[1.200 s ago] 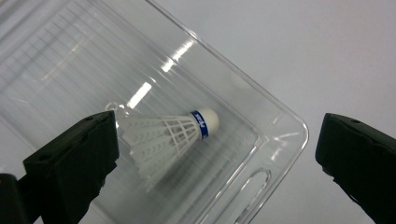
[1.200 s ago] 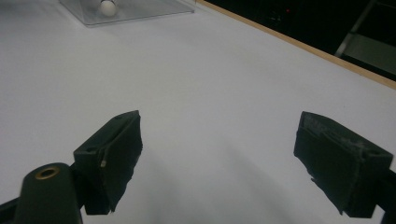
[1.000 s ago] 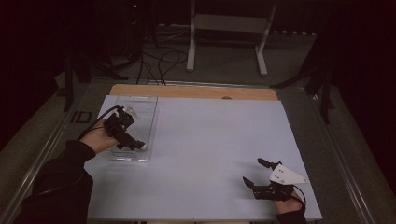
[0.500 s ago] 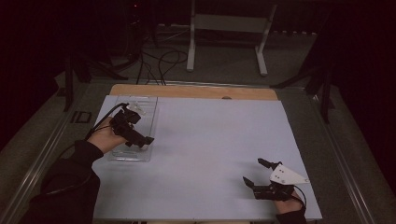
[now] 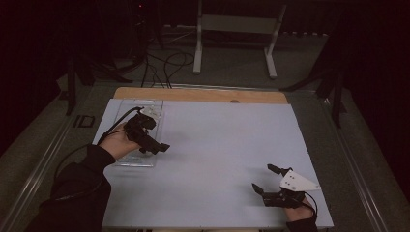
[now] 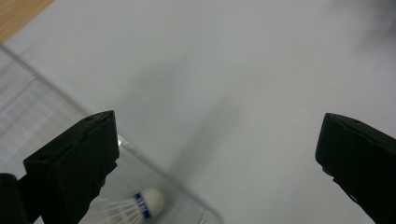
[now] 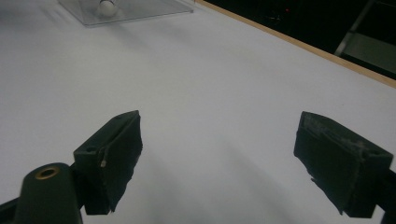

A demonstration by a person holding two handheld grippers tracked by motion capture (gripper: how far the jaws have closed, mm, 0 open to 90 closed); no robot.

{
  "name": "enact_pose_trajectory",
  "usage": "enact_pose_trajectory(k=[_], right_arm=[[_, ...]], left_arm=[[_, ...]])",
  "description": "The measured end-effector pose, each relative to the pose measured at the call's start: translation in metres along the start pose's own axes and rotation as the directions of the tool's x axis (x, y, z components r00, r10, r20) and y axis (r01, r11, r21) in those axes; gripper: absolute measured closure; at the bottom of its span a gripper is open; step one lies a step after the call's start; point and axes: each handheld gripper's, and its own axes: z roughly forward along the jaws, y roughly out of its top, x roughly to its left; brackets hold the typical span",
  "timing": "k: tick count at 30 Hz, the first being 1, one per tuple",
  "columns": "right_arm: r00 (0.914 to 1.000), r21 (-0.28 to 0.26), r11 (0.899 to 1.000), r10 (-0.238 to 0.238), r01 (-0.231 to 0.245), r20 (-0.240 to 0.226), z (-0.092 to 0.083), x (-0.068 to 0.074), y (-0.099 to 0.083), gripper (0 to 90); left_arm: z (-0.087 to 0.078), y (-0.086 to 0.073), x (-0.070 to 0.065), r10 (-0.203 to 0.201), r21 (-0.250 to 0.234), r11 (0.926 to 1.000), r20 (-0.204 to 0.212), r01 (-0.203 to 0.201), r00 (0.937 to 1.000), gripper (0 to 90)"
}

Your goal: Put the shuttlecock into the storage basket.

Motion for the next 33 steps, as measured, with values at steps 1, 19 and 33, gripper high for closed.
enact_pose_trajectory(k=[1,19,33], right_arm=[[1.0000,-0.002,1.000,-0.001,0.001,0.001,0.000,0.000,0.000,14.9],[1.0000,-0.002,1.000,-0.006,0.006,-0.001,-0.001,0.000,0.000,15.0],[1.0000,0.002,1.000,-0.006,0.006,-0.003,-0.001,0.000,0.000,14.9]], left_arm=[[0.000,0.001,-0.001,0.004,-0.001,1.0000,-0.002,-0.004,1.0000,0.2],[0.015,0.015,-0.022,0.039,-0.008,0.9992,0.044,-0.038,0.9983,0.2],[0.033,0.020,-0.041,0.089,-0.021,0.9960,0.072,-0.087,0.9934,0.3]])
